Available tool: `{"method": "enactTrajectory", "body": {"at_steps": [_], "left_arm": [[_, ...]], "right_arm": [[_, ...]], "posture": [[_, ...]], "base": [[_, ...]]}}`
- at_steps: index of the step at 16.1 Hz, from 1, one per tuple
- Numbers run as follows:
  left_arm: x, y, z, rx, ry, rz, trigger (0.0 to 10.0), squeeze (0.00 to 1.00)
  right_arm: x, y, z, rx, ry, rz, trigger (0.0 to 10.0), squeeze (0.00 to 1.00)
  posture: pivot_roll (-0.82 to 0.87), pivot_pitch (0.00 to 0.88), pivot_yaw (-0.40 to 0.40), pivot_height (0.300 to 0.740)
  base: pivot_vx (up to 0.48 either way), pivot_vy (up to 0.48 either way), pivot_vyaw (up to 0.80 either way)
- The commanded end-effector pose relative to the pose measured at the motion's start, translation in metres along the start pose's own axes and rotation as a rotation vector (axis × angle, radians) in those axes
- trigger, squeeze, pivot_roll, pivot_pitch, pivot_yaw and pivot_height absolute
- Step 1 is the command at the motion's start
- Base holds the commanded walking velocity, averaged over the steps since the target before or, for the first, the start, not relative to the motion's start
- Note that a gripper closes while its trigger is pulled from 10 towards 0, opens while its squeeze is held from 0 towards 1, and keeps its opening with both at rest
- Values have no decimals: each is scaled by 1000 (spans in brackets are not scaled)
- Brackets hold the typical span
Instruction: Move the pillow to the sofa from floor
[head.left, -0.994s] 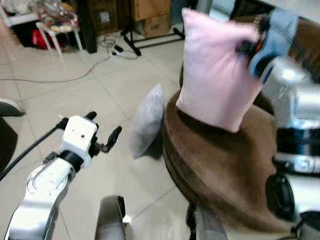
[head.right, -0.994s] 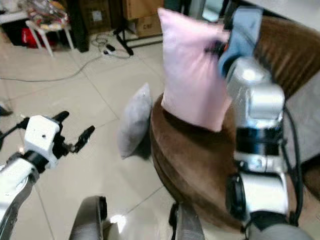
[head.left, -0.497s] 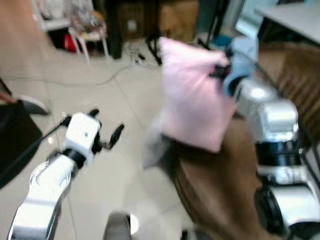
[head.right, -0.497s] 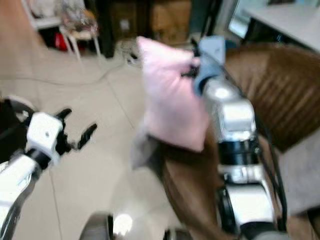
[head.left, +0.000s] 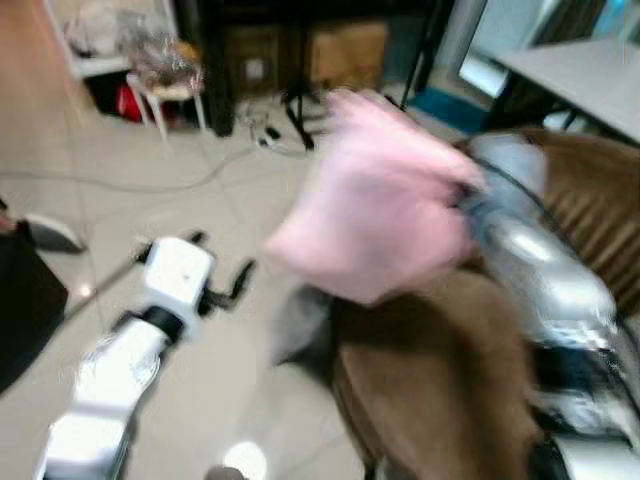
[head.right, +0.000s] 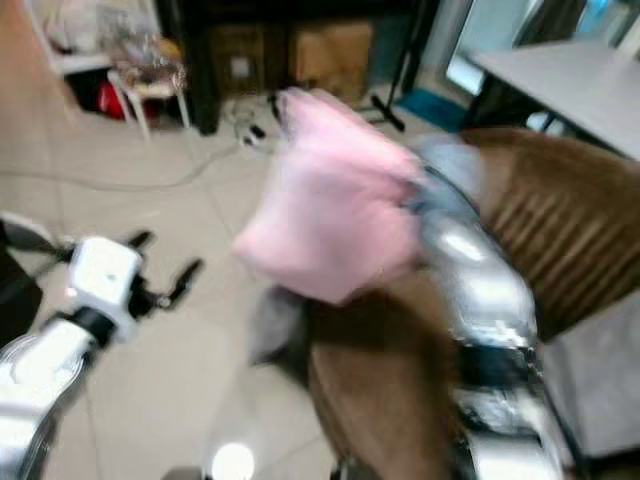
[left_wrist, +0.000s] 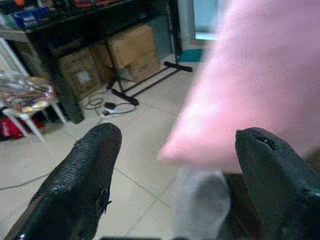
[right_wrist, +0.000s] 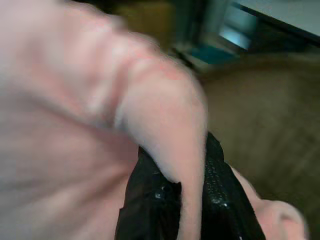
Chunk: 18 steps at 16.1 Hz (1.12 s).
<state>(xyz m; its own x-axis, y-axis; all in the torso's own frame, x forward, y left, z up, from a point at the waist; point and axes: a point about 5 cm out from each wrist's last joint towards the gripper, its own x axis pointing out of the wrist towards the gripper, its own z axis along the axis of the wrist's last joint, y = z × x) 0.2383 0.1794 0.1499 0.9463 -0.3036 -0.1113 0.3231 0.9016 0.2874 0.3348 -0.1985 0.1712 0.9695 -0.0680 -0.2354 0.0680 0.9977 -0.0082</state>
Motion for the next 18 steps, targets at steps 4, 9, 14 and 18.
{"method": "enactTrajectory", "body": {"at_steps": [4,9,14,18], "left_arm": [[-7,9,-8,29,21,87,10000,0],[-3,7,-7,24,14,108,10000,0],[-2,12,-6,30,2,176,10000,0],[-1,14,-4,35,-14,203,10000,0]], "right_arm": [[-14,25,5,18,-71,71,10000,0],[-17,37,3,29,-89,118,10000,0],[-20,53,15,108,-134,217,10000,0],[-21,60,19,111,-140,254,10000,0]], "posture": [[47,0,-79,740],[50,0,-79,740],[54,0,-84,740],[48,0,-84,740]], "base": [[0,0,0],[0,0,0],[0,0,-473],[0,0,-788]]}}
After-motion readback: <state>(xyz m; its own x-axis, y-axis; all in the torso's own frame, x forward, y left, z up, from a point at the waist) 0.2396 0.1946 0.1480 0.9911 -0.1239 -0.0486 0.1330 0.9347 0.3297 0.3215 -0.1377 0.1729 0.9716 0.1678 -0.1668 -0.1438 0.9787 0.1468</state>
